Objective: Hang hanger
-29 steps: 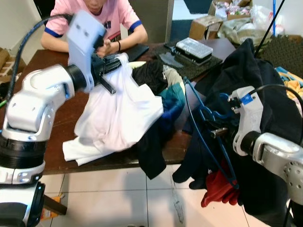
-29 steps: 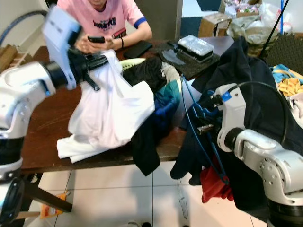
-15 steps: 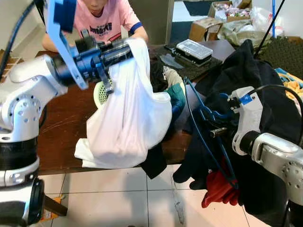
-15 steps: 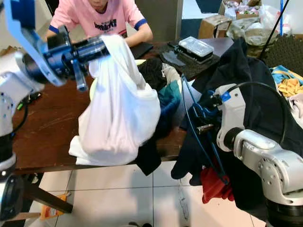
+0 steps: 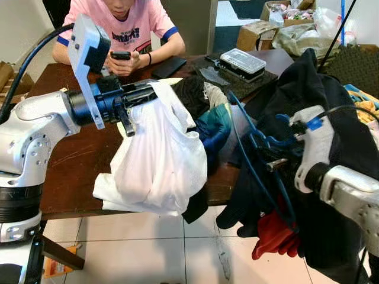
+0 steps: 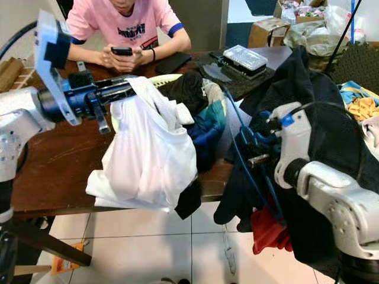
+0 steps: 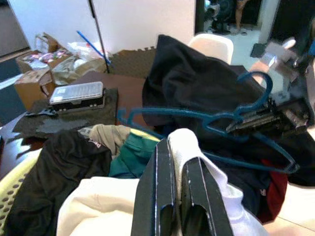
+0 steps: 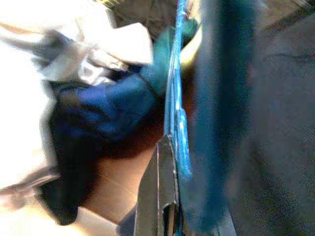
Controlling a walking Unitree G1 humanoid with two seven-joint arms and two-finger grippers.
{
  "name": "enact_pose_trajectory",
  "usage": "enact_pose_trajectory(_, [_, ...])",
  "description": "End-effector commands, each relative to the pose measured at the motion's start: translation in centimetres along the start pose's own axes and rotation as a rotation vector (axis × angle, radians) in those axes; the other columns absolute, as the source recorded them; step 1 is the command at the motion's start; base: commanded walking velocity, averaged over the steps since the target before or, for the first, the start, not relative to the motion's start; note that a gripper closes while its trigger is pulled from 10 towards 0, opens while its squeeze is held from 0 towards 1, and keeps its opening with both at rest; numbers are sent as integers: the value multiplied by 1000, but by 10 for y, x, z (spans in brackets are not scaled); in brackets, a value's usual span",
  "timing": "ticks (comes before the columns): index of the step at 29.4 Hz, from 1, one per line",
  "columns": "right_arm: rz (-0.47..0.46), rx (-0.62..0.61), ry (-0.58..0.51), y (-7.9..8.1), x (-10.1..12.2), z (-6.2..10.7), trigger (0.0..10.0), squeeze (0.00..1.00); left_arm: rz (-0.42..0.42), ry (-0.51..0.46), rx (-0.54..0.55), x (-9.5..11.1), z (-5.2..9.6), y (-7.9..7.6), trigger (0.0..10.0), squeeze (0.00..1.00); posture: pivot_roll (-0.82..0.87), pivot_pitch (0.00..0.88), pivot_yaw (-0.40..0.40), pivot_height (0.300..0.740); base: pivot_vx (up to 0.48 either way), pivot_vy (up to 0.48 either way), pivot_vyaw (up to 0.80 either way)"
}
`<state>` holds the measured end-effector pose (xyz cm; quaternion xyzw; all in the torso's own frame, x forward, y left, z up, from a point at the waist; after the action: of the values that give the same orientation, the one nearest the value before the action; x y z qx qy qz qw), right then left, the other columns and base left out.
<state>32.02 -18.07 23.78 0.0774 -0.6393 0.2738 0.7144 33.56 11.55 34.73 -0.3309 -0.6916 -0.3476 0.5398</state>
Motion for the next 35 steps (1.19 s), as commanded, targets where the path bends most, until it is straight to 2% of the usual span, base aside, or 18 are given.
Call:
enact_pose_trajectory(1, [20, 25, -52, 3, 10, 6, 10000, 0, -30, 37, 29, -3, 5, 6, 2471, 0, 30, 191, 72, 740, 0, 0, 0])
enact_pose_trajectory(2, [20, 25, -52, 3, 10, 6, 10000, 0, -30, 37, 29, -3, 5, 6, 2471, 0, 30, 191, 72, 740, 0, 0, 0])
enact_pose_trajectory(3, [60, 86, -116, 1, 23, 25, 10000, 0, -66, 74, 46, -10, 6, 8, 4980, 0, 29, 195, 69, 740, 0, 0, 0])
enact_pose_trajectory(4, [60, 86, -116, 1, 23, 25, 10000, 0, -66, 74, 46, -10, 6, 8, 4980, 0, 29, 195, 69, 740, 0, 0, 0])
enact_pose_trajectory(5, [111, 149, -144, -1, 31, 45, 10000, 0, -105, 112, 75, -16, 7, 12, 9608, 0, 28, 198, 66, 740, 0, 0, 0])
enact_pose_trajectory(6, [111, 149, -144, -1, 31, 45, 10000, 0, -105, 112, 75, -16, 7, 12, 9608, 0, 28, 198, 66, 740, 0, 0, 0])
enact_pose_trajectory(7, [167, 213, -145, -3, 37, 66, 10000, 0, -137, 140, 101, -22, 9, 16, 10000, 0, 25, 202, 63, 740, 0, 0, 0])
enact_pose_trajectory(8, [167, 213, -145, -3, 37, 66, 10000, 0, -137, 140, 101, -22, 9, 16, 10000, 0, 25, 202, 63, 740, 0, 0, 0])
enact_pose_trajectory(9, [207, 259, -131, -4, 40, 79, 10000, 0, -156, 156, 123, -25, 11, 19, 10000, 0, 24, 203, 62, 740, 0, 0, 0])
enact_pose_trajectory(13, [273, 325, -127, -9, 54, 100, 10000, 0, -188, 180, 155, -28, 13, 24, 10000, 0, 24, 208, 61, 740, 0, 0, 0])
enact_pose_trajectory(17, [293, 356, -122, -6, 57, 103, 10000, 0, -193, 183, 163, -28, 13, 26, 10000, 0, 22, 209, 61, 740, 0, 0, 0])
enact_pose_trajectory(19, [339, 499, -132, 20, 63, 104, 10000, 0, -200, 179, 175, -27, 11, 28, 10000, 0, 25, 210, 64, 740, 0, 0, 0])
enact_pose_trajectory(20, [339, 499, -132, 20, 63, 104, 10000, 0, -200, 179, 175, -27, 11, 28, 10000, 0, 25, 210, 64, 740, 0, 0, 0])
enact_pose_trajectory(21, [365, 566, -129, 33, 64, 102, 10000, 0, -201, 175, 177, -27, 9, 28, 10000, 0, 29, 210, 67, 740, 0, 0, 0])
enact_pose_trajectory(22, [365, 566, -129, 33, 64, 102, 10000, 0, -201, 175, 177, -27, 9, 28, 10000, 0, 29, 210, 67, 740, 0, 0, 0])
enact_pose_trajectory(23, [393, 620, -128, 44, 64, 100, 10000, 0, -203, 171, 175, -26, 6, 28, 10000, 0, 31, 209, 68, 740, 0, 0, 0])
enact_pose_trajectory(27, [453, 691, -119, 56, 62, 96, 10000, 0, -209, 160, 166, -25, 0, 27, 10000, 0, 36, 206, 74, 740, 0, 0, 0])
enact_pose_trajectory(35, [546, 754, -111, 63, 65, 86, 10000, 0, -209, 136, 137, -21, -10, 21, 10000, 0, 33, 204, 77, 740, 0, 0, 0])
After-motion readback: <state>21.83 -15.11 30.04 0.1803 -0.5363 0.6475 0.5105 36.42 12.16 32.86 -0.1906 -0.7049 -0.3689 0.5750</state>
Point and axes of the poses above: a point about 5 cm out from each wrist's last joint towards the gripper, its own z axis pointing back from the gripper into the wrist, its own x axis along the axis of the wrist's last joint, y = z × x, the point moved 6 cm from there along -z, pointing out of the wrist towards the gripper, and after that the axes turned 13 degrees about z, right-handed, at the moved point
